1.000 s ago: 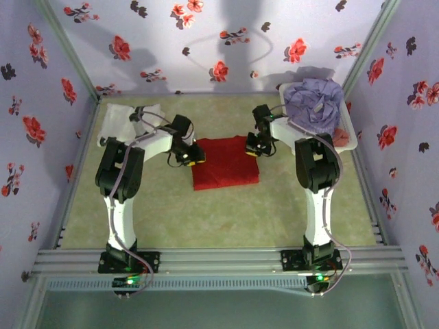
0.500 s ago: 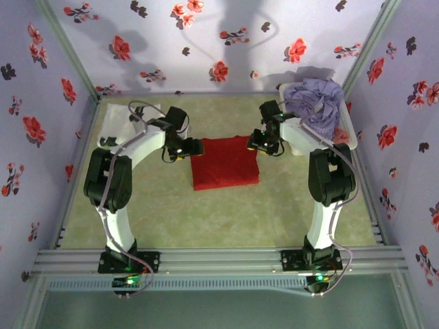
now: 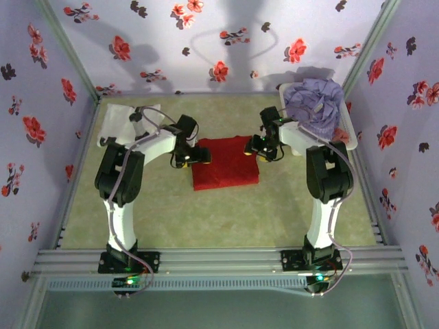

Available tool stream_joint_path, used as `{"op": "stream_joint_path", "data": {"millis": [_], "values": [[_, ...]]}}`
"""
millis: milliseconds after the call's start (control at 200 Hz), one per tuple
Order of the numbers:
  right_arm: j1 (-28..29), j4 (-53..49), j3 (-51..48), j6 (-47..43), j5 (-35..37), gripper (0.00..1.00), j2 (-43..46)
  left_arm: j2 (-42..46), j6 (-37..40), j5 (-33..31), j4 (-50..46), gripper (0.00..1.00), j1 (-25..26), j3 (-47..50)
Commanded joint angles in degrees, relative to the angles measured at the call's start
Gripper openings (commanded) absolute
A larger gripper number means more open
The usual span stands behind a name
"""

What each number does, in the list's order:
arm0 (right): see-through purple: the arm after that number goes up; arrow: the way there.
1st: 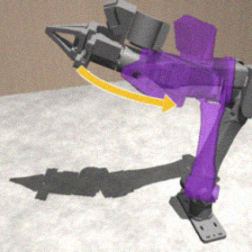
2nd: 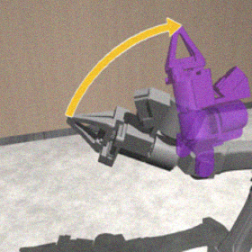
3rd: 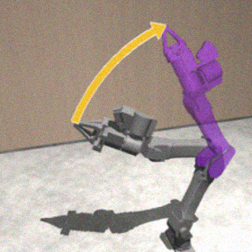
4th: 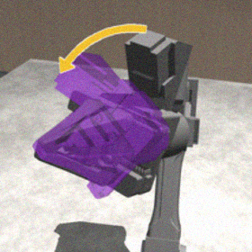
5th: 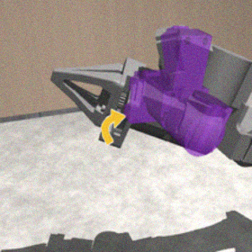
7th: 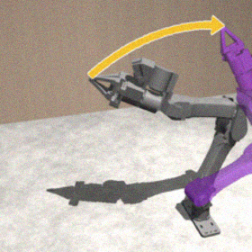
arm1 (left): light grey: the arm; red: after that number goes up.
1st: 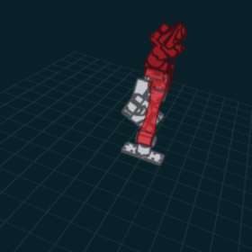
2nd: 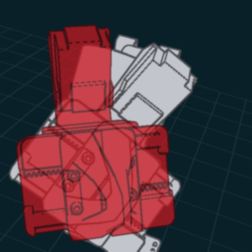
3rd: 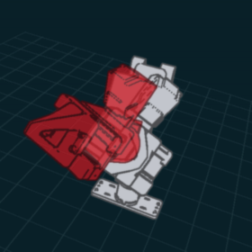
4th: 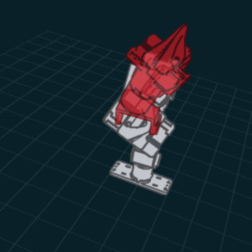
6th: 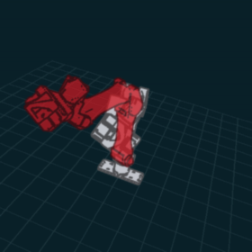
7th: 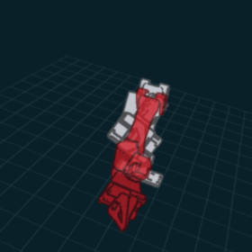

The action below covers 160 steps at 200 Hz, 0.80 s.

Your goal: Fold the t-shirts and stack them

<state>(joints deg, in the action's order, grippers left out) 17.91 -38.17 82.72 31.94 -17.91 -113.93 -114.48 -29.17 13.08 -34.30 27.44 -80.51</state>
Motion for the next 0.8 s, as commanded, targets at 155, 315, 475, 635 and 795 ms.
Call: {"op": "stream_joint_path", "data": {"millis": [155,315,475,635,795], "values": [[-0.95,-0.50,5.97,-0.94,-2.00,0.61,-5.99,-2.49,-0.33,-2.32,-0.80,0.80,1.22,0.03],[-0.88,0.07,4.48,-0.83,-2.19,0.61,-4.27,-3.24,-0.18,-3.12,0.03,0.72,4.29,-1.52],[-1.10,1.16,-0.15,-0.74,-1.61,0.61,2.05,-4.44,-1.39,-3.15,0.91,0.62,5.43,-1.27],[-1.95,0.66,-4.41,-1.77,-1.25,0.61,7.97,-4.09,-1.30,-5.83,0.37,0.53,6.13,-1.56],[-3.14,0.25,-7.33,-1.77,-1.40,0.61,13.03,-4.35,0.76,-6.96,0.21,0.39,6.35,-1.96]]}}
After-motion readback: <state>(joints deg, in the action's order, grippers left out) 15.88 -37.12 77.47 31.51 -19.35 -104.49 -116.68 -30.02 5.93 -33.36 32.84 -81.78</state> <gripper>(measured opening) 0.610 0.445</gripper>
